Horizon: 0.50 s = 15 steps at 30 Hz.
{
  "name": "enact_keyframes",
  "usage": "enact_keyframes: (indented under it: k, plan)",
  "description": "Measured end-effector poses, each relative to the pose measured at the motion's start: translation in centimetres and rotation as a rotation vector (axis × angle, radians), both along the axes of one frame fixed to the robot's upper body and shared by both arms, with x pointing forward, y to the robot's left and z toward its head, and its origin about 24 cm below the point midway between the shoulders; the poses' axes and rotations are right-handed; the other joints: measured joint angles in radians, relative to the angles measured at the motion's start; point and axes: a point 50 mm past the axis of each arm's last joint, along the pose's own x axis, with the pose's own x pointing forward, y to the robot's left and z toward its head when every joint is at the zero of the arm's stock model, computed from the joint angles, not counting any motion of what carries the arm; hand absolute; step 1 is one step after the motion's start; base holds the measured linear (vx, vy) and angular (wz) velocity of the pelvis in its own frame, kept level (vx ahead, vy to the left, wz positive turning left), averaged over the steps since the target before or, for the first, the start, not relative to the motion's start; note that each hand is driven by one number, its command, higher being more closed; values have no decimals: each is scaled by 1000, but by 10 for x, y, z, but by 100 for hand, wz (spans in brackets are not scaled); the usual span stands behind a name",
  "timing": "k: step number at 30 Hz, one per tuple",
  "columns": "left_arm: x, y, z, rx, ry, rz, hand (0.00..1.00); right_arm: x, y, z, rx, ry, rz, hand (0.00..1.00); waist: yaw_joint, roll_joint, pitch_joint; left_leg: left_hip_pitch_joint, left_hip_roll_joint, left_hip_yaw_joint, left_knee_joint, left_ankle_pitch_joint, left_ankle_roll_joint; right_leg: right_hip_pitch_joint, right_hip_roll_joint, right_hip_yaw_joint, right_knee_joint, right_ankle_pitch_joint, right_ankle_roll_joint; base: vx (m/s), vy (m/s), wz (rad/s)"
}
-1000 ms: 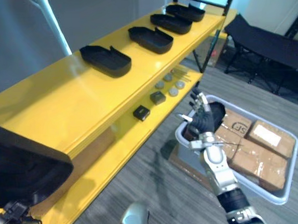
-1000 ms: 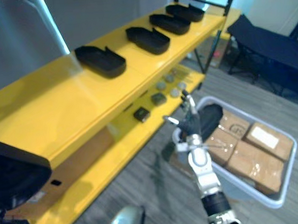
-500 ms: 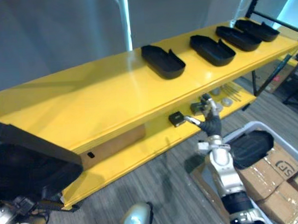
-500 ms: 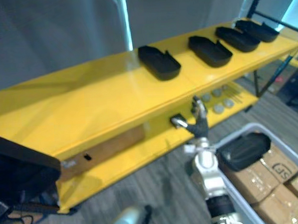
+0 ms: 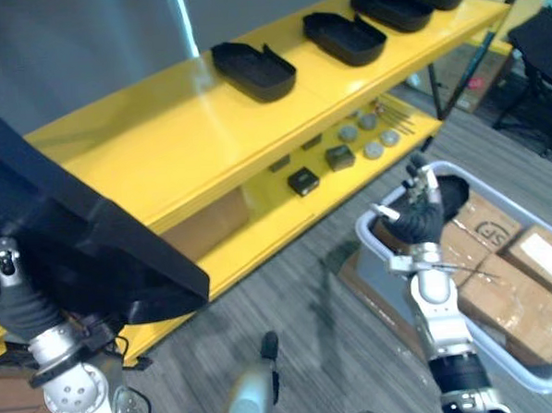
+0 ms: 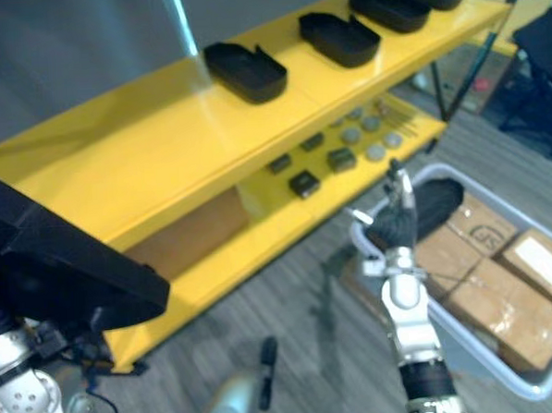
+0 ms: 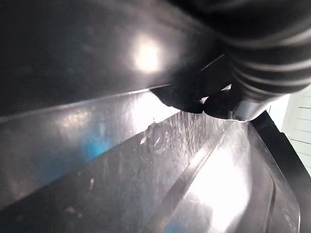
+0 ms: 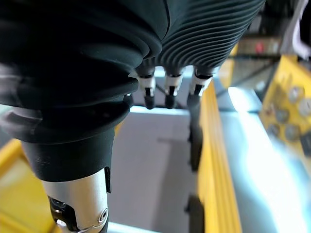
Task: Walk over and take plastic housings, then place them on the shelf
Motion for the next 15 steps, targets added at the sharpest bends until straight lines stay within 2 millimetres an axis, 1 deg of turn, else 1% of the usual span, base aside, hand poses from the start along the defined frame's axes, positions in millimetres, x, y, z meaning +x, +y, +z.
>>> enact_keyframes:
  k: [2,3,6,7,8,10,11,12,13,14,15]
  plan:
    - [4,-3,2,-1,-13,-17,100,-1,1,5,-6,-31,14,0,-10,-1,5,0,0,0,-13,14,-1,-9,-4,1,10,1,4,6,-10,-3]
    - [4,-4,2,2,-14,-19,100,-2,2,6,-10,-39,24,0,-21,-3,6,3,-3,1,-19,18,4,-10,-9,1,12,0,5,0,0,0]
    - [6,-7,1,27,4,-22,100,-3,2,6,-21,-43,45,0,-25,-4,8,17,-15,4,-25,16,6,-6,-23,2,19,-8,11,33,0,-2]
    - [6,-8,1,32,6,-24,100,-3,3,6,-26,-51,57,0,-26,-5,10,16,-20,5,-19,10,12,-5,-31,2,23,-12,15,49,20,3]
    - [6,-8,1,33,9,-23,100,-3,4,6,-30,-52,65,0,-26,-7,18,17,-28,5,4,-10,13,8,-39,-1,27,-18,18,36,29,5]
    - [4,-7,0,35,18,-18,100,-4,4,5,-32,-48,70,0,-25,-10,31,15,-36,5,53,-45,16,31,-47,-6,27,-31,11,29,22,4]
    - [1,-5,-3,41,36,-9,100,-5,4,3,-20,-43,71,0,-22,-22,38,6,-47,13,112,-86,19,50,-59,-9,28,-47,2,67,55,1]
    - [-2,-3,-4,51,48,-4,100,-6,4,1,-1,-43,72,0,-20,-35,45,-6,-48,33,187,-128,38,69,-71,-16,30,-55,-2,115,91,1]
    - [-6,-1,-5,65,62,3,100,-9,3,-2,21,-39,69,0,-20,-39,50,-18,-46,56,296,-197,64,94,-77,-24,47,-64,-18,199,102,3]
    - [-8,1,-6,78,72,9,100,-13,1,-6,22,-34,62,0,-22,-28,52,-19,-36,57,379,-286,52,85,-82,-18,171,-63,-31,221,144,9]
    - [-9,2,-6,108,86,17,100,-17,0,-11,24,-17,58,0,-23,-32,53,-10,-36,46,414,-323,61,30,-109,20,315,-30,-86,198,126,12]
